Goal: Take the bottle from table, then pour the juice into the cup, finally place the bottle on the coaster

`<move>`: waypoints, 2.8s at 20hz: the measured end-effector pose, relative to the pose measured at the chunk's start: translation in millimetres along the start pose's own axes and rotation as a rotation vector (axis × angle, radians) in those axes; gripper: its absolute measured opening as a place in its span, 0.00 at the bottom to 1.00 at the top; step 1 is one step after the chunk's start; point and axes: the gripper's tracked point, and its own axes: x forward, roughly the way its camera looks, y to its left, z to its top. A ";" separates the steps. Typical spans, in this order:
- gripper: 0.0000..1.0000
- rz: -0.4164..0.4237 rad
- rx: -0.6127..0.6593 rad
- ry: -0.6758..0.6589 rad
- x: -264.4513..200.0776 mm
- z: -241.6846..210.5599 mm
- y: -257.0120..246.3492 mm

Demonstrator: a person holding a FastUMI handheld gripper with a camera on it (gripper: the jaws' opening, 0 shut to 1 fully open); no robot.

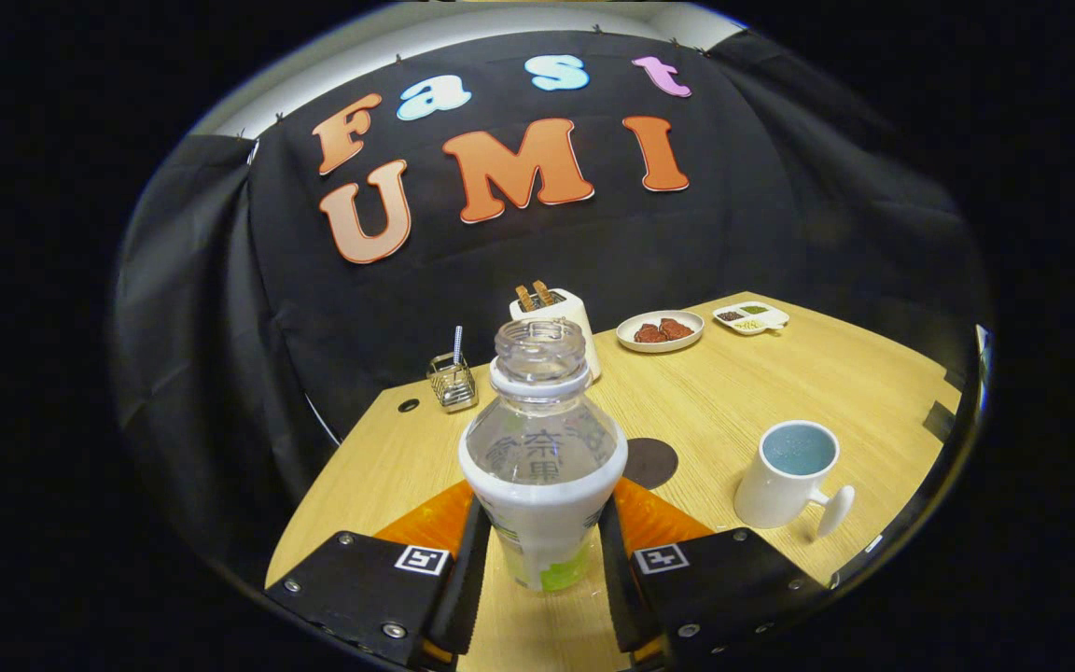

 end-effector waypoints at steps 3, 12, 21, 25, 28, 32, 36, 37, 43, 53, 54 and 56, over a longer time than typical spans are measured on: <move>0.58 0.030 0.084 -0.023 0.2 13.9 1.0; 0.57 0.184 0.548 -0.127 -2.8 57.8 -4.2; 0.58 0.193 0.807 -0.146 8.2 71.2 -28.4; 0.58 0.198 0.924 -0.159 9.5 75.6 -39.5; 0.58 0.203 0.995 -0.163 11.1 77.2 -43.8; 0.58 0.213 1.085 -0.164 13.2 79.6 -48.1; 0.58 0.239 1.175 -0.154 15.4 80.9 -47.8; 0.58 0.243 1.193 -0.152 16.6 80.7 -47.5; 0.58 0.239 1.271 -0.128 23.5 75.4 -51.0; 0.58 0.255 1.387 -0.105 32.8 72.7 -55.3; 0.58 0.257 1.392 -0.105 33.0 73.6 -55.2; 0.58 0.266 1.401 -0.106 32.3 75.6 -54.7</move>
